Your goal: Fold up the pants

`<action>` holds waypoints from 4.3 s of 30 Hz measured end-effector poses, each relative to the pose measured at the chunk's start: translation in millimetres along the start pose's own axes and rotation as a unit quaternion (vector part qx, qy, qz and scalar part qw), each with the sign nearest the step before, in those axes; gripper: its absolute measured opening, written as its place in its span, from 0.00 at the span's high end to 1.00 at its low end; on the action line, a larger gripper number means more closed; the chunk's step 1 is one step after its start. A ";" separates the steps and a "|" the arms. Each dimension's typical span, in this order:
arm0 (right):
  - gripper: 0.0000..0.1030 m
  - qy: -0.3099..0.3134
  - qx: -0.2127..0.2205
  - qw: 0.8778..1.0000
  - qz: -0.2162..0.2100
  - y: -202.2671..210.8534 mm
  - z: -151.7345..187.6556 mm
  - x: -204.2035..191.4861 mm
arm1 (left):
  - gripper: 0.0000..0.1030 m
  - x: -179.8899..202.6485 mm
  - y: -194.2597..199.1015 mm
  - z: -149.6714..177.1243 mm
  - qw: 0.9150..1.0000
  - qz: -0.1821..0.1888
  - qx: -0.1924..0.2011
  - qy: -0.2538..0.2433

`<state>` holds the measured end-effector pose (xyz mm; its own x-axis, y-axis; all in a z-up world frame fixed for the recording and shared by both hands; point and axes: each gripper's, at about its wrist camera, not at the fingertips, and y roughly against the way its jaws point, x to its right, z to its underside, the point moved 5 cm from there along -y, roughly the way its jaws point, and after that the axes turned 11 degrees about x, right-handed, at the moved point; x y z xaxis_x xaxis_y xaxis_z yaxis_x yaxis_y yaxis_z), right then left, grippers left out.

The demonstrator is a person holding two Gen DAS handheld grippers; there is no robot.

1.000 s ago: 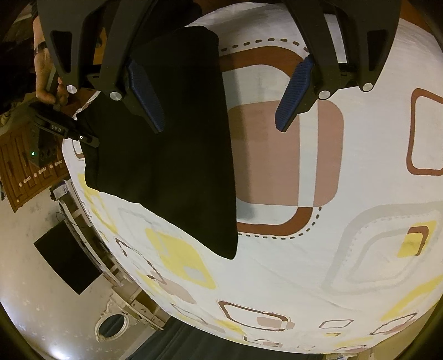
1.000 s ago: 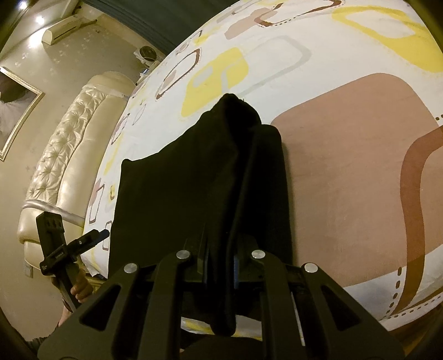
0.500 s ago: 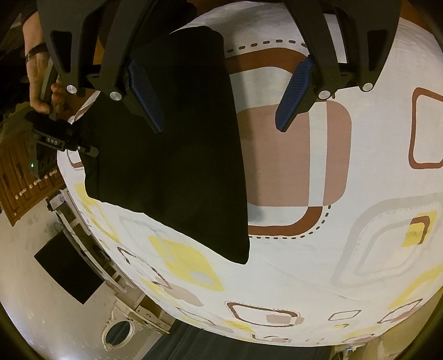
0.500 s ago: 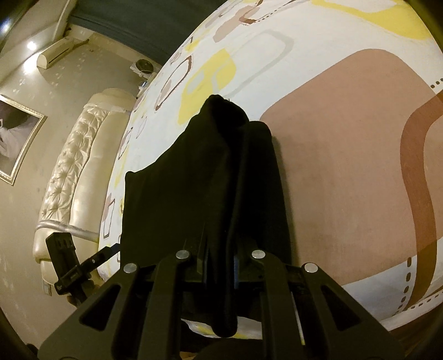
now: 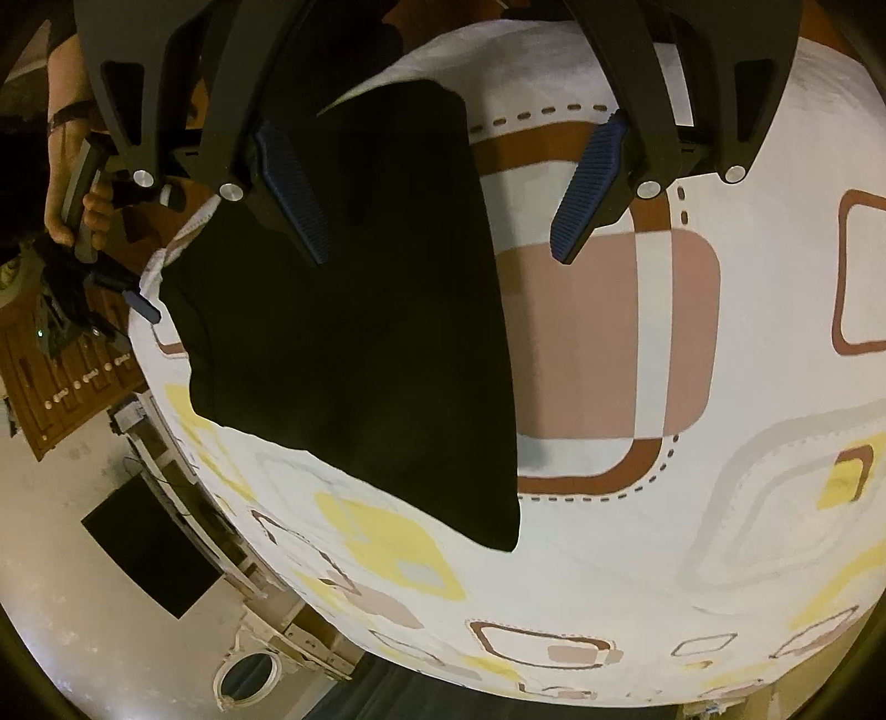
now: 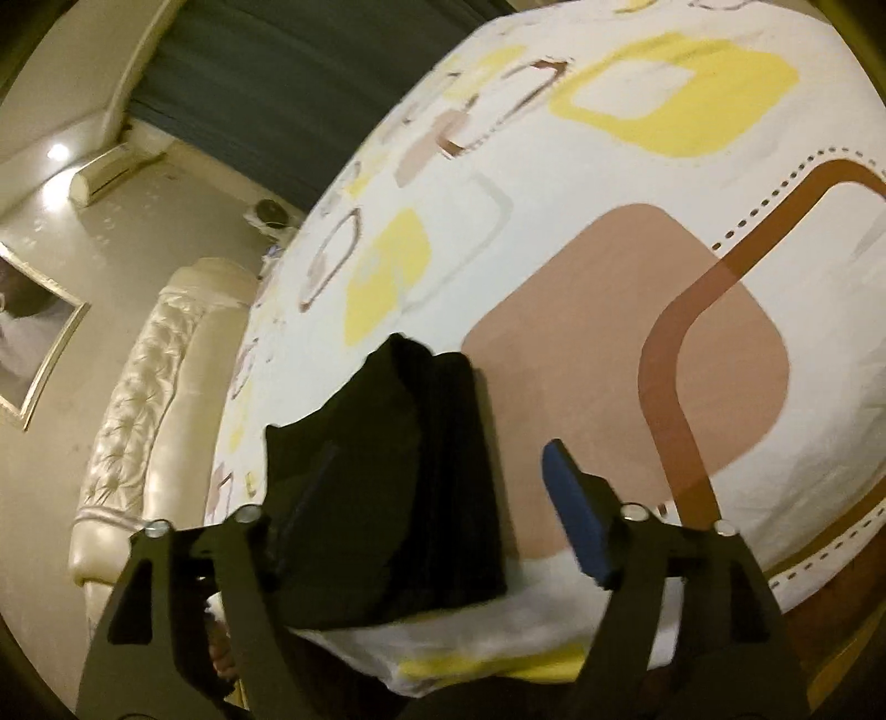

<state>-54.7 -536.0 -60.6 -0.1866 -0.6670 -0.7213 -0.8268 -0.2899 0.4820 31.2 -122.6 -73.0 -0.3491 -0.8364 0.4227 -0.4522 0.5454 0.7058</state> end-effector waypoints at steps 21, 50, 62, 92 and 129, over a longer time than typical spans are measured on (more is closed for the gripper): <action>0.41 -0.024 -0.118 0.992 -0.046 -53.2 65.9 4.4 | 0.30 11.9 -36.2 27.5 0.994 0.085 -0.039 0.047; 0.68 0.032 -0.128 0.990 -0.056 -76.2 86.3 -37.7 | 0.69 -24.0 -1.0 9.5 1.000 -0.003 -0.023 0.021; 0.69 0.051 -0.166 0.981 -0.089 -124.9 109.9 -86.6 | 0.69 -84.7 39.8 12.1 0.998 -0.025 0.000 0.059; 0.28 -0.004 -0.124 0.984 -0.127 -144.6 59.6 -82.0 | 0.26 -117.1 45.2 -23.6 0.998 0.013 0.053 0.039; 0.72 0.079 -0.141 0.980 -0.112 -218.2 37.1 -116.0 | 0.74 -115.3 -18.0 -89.6 0.999 0.016 0.030 0.010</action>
<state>127.7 -369.9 -100.6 0.0857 -0.6556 -0.7502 -0.6534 -0.6054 0.4544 153.1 -40.9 -83.5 -0.3484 -0.8186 0.4567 -0.4900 0.5744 0.6557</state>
